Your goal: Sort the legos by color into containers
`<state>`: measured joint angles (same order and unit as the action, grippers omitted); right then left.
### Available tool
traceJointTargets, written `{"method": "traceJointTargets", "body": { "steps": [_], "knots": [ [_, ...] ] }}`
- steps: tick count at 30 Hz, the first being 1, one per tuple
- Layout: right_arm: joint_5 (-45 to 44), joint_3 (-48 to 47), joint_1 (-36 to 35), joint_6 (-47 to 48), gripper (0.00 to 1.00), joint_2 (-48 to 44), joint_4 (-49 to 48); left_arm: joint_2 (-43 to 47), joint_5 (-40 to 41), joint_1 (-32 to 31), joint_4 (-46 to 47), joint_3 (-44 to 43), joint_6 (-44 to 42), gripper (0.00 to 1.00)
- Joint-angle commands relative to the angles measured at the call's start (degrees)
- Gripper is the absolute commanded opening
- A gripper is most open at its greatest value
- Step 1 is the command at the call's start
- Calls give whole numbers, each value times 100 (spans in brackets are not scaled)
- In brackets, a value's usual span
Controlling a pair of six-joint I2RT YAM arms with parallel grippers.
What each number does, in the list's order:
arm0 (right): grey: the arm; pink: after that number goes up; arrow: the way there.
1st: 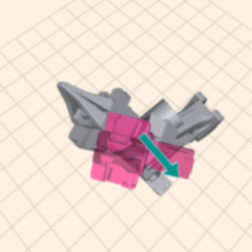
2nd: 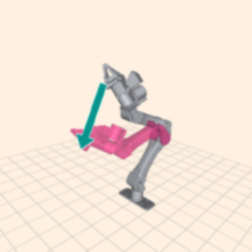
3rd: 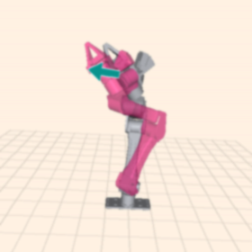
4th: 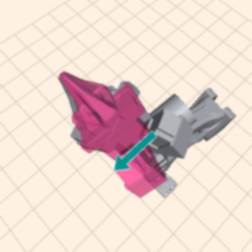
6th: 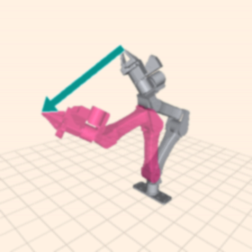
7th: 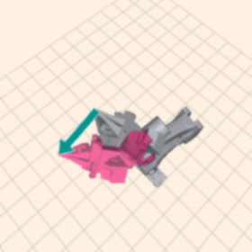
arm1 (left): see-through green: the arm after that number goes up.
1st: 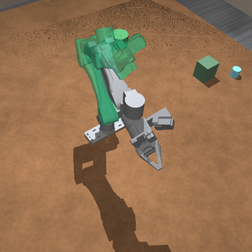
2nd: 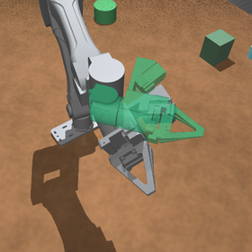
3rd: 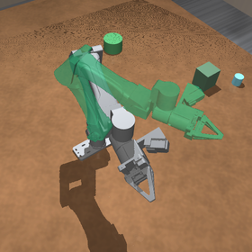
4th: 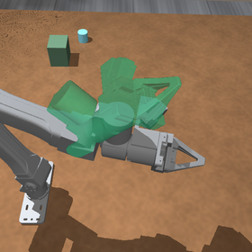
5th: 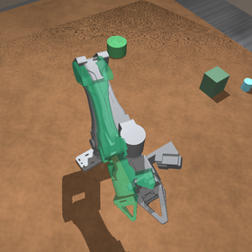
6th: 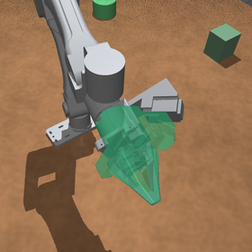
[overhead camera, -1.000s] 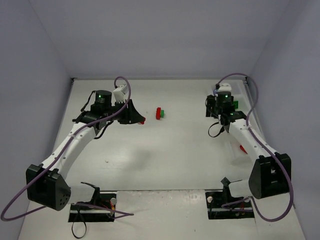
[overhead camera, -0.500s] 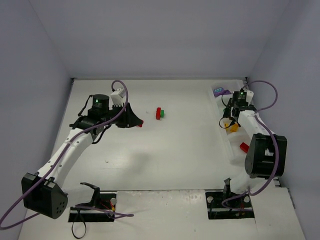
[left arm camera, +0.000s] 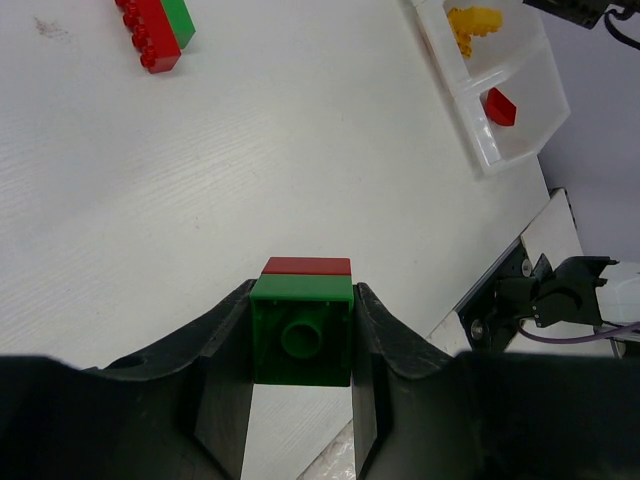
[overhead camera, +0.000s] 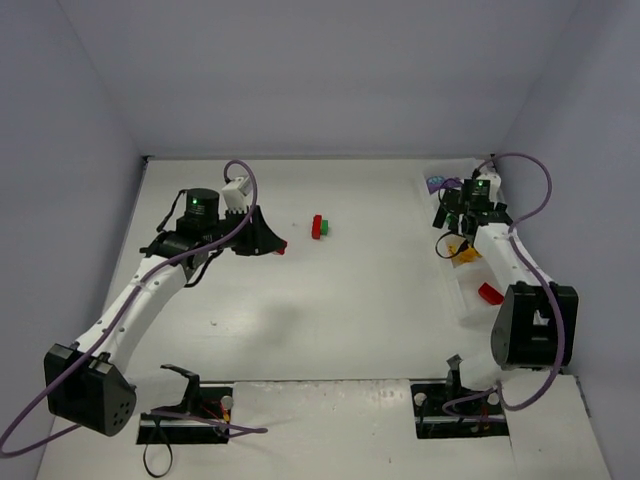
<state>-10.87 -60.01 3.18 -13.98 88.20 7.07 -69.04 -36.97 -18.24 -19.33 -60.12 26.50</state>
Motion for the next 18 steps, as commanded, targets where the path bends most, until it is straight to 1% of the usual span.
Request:
{"method": "traceJointTargets", "body": {
  "steps": [1, 3, 5, 6, 8, 9, 10, 12, 13, 16, 18],
  "knots": [
    [14, -11, -265, 211, 99, -742, -188, -40, -29, 40, 219, -342, -93, 0],
    [374, 24, -677, 438, 98, -1050, -276, -110, -56, 31, 211, -439, -101, 0],
    [585, 24, -1028, 764, 95, -1330, -408, -180, -73, 40, 219, -579, -93, 0],
    [900, 16, -1361, 869, 92, -1402, -460, -267, -82, 40, 228, -624, -93, 0],
    [1296, -46, -1670, 1133, 89, -1603, -618, -356, -117, 22, 228, -790, -66, 0],
    [1620, -55, -2037, 1230, 89, -1674, -654, -435, -143, 31, 228, -843, -57, 0],
    [1798, -29, -2223, 1422, 89, -1762, -950, -470, -187, 22, 228, -896, -31, 0],
    [2062, -20, -2593, 1652, 90, -1956, -1128, -575, -249, 22, 228, -1036, -5, 0],
    [2280, -28, -2916, 1740, 91, -2034, -1294, -611, -284, 31, 237, -1081, 56, 0],
    [2554, -160, -3445, 1916, 92, -2001, -1489, -716, -477, 31, 342, -1169, 249, 0],
    [2651, -353, -3666, 2030, 92, -1930, -1568, -787, -662, 22, 508, -1178, 390, 0]
  ]
}}
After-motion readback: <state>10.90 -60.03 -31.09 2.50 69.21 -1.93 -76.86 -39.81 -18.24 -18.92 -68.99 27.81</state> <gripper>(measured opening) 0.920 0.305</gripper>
